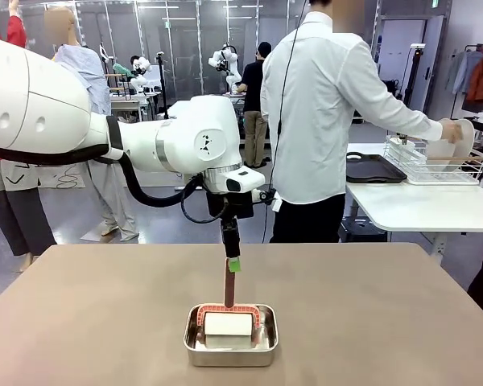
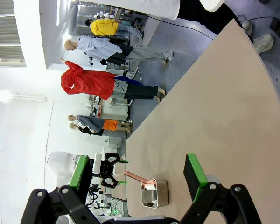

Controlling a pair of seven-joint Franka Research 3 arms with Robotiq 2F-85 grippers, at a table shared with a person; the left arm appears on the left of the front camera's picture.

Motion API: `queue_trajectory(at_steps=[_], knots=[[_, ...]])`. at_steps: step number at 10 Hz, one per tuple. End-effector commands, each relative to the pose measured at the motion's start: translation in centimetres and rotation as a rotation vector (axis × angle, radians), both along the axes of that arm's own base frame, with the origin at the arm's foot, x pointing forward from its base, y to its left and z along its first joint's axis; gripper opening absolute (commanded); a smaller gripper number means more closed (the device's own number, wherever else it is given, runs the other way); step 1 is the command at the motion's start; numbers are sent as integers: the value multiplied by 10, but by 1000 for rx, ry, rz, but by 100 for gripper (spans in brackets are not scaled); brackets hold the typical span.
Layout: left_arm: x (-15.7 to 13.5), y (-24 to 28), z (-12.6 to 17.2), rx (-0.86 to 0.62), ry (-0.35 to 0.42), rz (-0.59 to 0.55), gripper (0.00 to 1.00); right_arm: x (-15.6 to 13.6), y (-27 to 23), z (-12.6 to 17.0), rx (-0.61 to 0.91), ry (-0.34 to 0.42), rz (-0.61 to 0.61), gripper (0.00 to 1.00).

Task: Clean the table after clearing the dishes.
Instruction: Place the Lint Roller back on top of the Airtight Container.

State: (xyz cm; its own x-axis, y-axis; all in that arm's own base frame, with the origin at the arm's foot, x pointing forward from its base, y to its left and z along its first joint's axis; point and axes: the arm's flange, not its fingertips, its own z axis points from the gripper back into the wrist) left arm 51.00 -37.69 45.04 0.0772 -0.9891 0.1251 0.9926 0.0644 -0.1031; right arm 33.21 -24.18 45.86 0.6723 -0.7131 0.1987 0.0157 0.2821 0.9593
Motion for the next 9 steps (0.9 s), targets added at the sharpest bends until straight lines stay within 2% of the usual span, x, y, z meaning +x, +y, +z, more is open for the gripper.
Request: queue_trajectory(at_steps=[1,2,9], knots=[[-11,11,3,-24,15,19,100,-1,0,3,10,-2,1,100],[0,0,0,0,0,0,100,-1,0,3,10,-2,1,100],[0,0,0,0,0,0,100,-1,0,3,10,-2,1,100]])
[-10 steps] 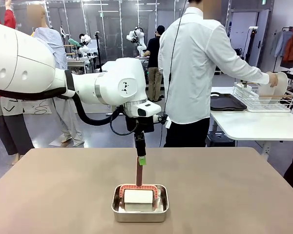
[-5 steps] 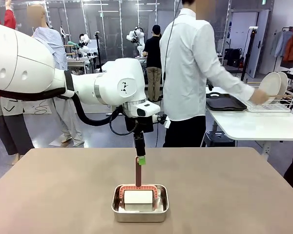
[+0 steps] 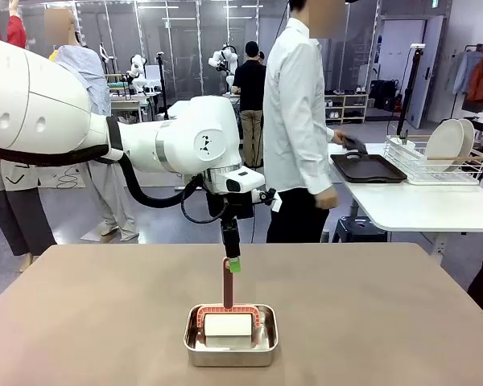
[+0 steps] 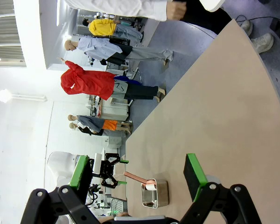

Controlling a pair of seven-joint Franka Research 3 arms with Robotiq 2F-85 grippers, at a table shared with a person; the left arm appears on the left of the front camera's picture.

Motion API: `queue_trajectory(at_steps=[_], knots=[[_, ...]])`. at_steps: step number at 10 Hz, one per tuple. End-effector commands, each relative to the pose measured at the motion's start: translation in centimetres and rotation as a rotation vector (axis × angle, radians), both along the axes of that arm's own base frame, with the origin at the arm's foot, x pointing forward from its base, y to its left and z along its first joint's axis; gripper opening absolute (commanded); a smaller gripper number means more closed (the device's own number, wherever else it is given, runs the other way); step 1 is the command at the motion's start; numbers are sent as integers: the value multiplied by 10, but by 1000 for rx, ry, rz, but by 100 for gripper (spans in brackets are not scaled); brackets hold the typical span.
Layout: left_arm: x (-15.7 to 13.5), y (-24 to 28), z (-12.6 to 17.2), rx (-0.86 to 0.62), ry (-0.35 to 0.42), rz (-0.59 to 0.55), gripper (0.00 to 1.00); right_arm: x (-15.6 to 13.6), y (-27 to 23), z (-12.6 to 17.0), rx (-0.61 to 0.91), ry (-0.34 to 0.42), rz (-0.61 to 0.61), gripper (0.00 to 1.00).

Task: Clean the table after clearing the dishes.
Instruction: Place the Lint Roller back on top of the Airtight Container.

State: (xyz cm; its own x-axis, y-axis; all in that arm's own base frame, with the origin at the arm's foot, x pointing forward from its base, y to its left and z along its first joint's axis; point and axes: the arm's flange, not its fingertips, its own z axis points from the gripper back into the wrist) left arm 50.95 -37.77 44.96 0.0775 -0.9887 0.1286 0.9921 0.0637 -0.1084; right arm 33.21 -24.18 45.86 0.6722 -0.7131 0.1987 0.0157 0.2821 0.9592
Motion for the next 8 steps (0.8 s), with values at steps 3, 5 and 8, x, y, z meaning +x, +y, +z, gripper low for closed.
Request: queue_trajectory(at_steps=[3,5,8], knots=[[0,1,1,4,-5,0,100,-1,0,3,10,-2,1,100],[0,1,1,4,-5,0,100,-1,0,3,10,-2,1,100],[23,15,17,48,18,107,100,-1,0,3,10,-2,1,100]])
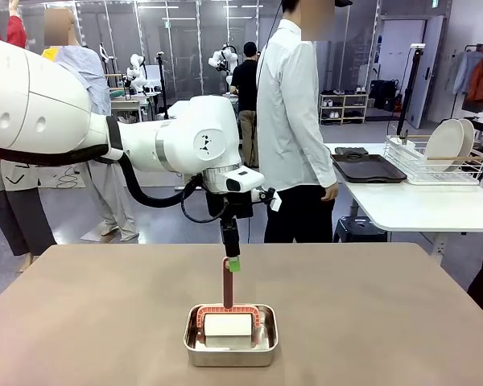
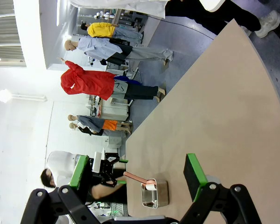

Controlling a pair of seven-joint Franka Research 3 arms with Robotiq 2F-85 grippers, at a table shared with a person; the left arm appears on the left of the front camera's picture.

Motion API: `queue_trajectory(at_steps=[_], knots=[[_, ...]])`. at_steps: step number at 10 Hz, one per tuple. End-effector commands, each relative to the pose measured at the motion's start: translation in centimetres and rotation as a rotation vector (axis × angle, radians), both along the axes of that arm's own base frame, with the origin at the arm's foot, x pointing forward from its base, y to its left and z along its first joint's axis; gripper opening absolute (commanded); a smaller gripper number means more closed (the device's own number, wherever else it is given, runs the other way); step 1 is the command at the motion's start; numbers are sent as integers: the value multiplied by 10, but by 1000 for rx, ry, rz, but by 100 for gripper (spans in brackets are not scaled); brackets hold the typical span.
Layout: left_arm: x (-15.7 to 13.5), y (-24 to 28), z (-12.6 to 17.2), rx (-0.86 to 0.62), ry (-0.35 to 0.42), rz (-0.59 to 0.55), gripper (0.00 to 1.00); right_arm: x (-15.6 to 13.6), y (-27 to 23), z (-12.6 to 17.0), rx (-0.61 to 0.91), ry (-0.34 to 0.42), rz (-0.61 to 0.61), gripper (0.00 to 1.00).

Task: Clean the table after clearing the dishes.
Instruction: Place the Lint Roller back on top of the Airtight Container.

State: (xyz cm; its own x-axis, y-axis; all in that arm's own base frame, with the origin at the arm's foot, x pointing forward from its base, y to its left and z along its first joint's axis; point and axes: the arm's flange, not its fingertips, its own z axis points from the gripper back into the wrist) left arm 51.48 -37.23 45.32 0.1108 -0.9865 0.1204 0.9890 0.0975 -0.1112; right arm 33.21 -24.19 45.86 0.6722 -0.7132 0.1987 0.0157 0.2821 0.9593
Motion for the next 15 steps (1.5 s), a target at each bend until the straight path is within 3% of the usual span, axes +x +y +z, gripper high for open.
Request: queue_trajectory(at_steps=[1,2,4,5,7,8,10,12,15], knots=[[32,32,41,-32,1,230,100,-1,0,3,9,-1,1,100],[40,67,74,-210,49,410,100,-1,0,3,9,-1,1,100],[43,165,105,-493,219,687,100,-1,0,3,9,-1,1,100],[46,228,112,-530,165,871,100,-1,0,3,9,-1,1,100],[49,372,105,-672,178,1227,100,-1,0,3,9,-1,1,100],[42,431,94,-781,223,1326,100,-1,0,3,9,-1,1,100],[19,531,55,-976,236,1572,100,-1,0,3,9,-1,1,100],[5,575,15,-1127,269,1598,100,-1,0,3,9,-1,1,100],[-14,619,-25,-1302,255,1662,100,-1,0,3,9,-1,1,100]])
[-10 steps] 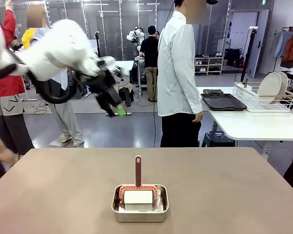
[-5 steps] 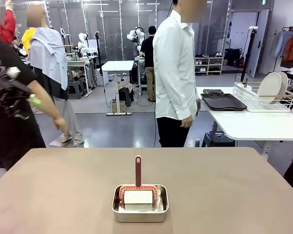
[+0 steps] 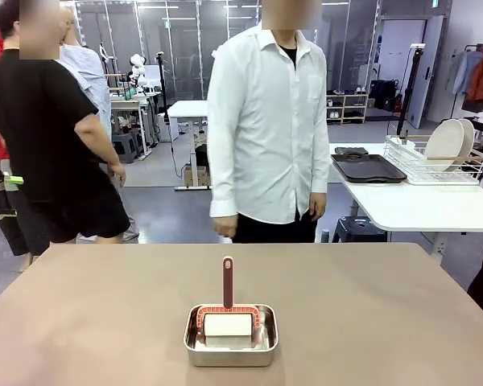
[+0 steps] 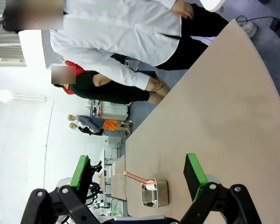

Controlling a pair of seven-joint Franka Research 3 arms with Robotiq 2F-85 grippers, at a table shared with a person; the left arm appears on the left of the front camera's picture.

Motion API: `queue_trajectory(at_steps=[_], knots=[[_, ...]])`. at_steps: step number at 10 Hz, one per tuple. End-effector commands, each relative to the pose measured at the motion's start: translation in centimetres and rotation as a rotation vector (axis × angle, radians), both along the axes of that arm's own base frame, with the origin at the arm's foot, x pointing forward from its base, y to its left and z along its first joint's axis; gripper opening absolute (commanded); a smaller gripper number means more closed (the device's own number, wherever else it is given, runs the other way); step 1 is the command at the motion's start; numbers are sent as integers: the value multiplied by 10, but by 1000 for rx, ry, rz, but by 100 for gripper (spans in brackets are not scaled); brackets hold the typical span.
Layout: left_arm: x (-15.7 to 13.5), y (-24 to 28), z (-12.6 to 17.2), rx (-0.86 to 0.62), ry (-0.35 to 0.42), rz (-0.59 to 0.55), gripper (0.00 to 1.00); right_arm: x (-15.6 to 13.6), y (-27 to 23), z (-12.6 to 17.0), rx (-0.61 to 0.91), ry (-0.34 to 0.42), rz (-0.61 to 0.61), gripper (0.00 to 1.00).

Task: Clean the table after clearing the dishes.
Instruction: Place the Lint Roller back on top of the Airtight Container.

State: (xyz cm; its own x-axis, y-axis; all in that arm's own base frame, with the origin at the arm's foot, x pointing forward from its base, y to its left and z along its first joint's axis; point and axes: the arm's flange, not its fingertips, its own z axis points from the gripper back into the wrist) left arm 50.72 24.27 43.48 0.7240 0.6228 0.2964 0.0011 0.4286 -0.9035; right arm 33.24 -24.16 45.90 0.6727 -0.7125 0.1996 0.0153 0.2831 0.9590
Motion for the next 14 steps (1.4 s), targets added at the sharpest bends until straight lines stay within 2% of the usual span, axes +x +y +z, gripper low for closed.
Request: queue_trajectory(at_steps=[1,4,5,8,9,14], knots=[[-16,14,-10,-42,-68,57,100,-2,0,3,10,-1,0,100],[-21,28,-14,-15,-53,98,100,-2,0,3,10,-1,0,100],[-29,38,-10,-55,-96,108,100,-2,0,3,10,-1,0,100],[-80,72,-13,-33,-76,203,100,-2,0,3,10,-1,0,100],[-85,76,-16,-12,-67,227,100,-2,0,3,10,-1,0,100],[-83,89,-13,-36,-54,233,100,-2,0,3,10,-1,0,100]])
